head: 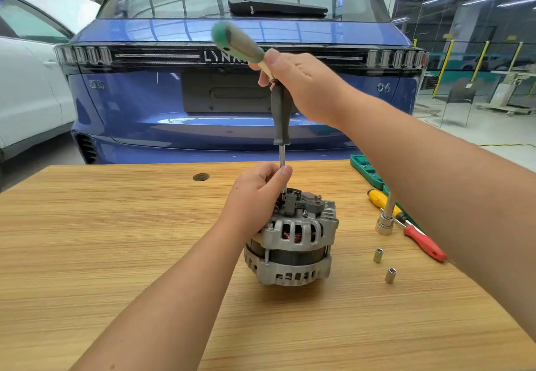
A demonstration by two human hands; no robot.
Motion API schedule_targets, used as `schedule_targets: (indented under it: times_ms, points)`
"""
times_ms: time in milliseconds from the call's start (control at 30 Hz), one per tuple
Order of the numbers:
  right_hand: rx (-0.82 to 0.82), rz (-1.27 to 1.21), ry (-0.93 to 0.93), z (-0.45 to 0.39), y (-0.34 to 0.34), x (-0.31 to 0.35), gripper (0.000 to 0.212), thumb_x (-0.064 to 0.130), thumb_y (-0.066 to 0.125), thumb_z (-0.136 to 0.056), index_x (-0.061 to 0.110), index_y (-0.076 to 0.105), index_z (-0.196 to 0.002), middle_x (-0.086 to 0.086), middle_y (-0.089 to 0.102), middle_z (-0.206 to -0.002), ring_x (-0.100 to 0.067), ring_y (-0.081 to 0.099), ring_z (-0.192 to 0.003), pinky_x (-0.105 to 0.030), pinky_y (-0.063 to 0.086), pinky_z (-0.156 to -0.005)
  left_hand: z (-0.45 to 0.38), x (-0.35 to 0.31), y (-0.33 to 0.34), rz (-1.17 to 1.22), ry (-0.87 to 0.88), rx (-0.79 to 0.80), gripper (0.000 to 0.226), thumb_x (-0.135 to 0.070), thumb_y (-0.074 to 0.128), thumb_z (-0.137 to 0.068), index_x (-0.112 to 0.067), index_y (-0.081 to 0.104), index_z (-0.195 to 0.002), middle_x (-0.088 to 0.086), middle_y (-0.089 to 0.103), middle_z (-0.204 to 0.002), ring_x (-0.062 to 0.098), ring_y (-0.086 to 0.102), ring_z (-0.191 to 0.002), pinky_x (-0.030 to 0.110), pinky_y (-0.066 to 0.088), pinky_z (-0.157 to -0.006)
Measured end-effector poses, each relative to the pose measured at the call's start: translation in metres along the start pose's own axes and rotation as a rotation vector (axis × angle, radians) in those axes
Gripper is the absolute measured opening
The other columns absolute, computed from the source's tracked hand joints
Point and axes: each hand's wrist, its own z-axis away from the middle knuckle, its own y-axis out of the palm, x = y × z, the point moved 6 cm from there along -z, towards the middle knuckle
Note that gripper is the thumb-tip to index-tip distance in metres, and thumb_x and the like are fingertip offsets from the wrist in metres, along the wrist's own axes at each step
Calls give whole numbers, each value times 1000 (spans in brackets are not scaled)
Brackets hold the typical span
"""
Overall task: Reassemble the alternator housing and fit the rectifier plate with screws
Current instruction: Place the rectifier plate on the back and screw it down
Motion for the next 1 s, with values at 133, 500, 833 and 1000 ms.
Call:
schedule_targets:
  times_ms: [133,500,833,1000]
  points:
    - [-3,115,-20,-7,-2,8,53,50,33,-107,16,74,-109,-2,65,-86,-11,53,-75,-30,41,-70,0,-1,1,-23,17,13,38,-49,50,-103,-19,64,-83,2,60,-74,5,51,-65,34,41,-64]
    - [127,-531,672,-15,3,-26,19,22,55,-98,9,64,-109,6,63,-57,-17,69,-60,-34,60,-65,-1,0,4,-13,8,63,35,-41,52,-104,-23,61,-76,-17,49,-58,0,44,-57,27,33,-58]
    - [-69,-1182,936,9,11,-34,13,20,53,-94,13,59,-104,9,55,-63,-11,50,-51,-50,45,-85,-1,-1,5,-8,13,74,33,-42,54,-103,-30,60,-73,-19,50,-57,0,44,-57,29,34,-61]
    - [-271,-1272,996,19,11,-35,20,21,48,-101,7,63,-104,3,57,-65,-10,48,-55,-38,45,-103,-2,-2,5,-27,8,70,33,-40,54,-103,-32,61,-72,-21,50,-56,0,45,-57,29,33,-60]
